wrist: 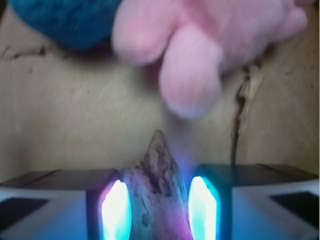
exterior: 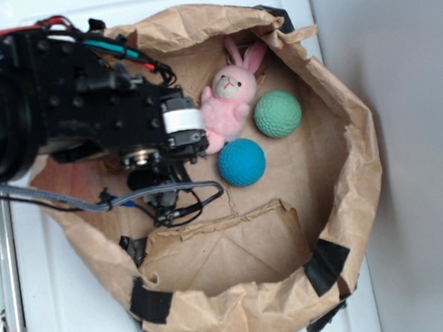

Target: Grab the wood chip.

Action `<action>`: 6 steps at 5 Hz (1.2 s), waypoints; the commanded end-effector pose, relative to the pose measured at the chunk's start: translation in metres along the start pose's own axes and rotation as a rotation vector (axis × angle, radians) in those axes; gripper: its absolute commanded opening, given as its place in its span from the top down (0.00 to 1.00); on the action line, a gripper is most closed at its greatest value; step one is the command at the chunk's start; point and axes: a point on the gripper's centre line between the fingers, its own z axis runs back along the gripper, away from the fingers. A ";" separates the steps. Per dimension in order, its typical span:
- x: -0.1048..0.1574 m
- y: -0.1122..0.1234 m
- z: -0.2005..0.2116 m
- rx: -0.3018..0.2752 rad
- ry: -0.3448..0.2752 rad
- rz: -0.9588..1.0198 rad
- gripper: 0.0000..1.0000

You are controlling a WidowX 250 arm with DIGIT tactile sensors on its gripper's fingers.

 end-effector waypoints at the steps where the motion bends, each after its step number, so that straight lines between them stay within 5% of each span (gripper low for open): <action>1: -0.009 0.003 0.029 -0.061 -0.035 0.000 1.00; 3: 0.022 0.036 0.105 -0.279 -0.085 -0.004 1.00; 4: 0.018 0.041 0.123 -0.332 -0.110 0.006 1.00; 6: 0.011 0.038 0.124 -0.329 -0.114 0.007 1.00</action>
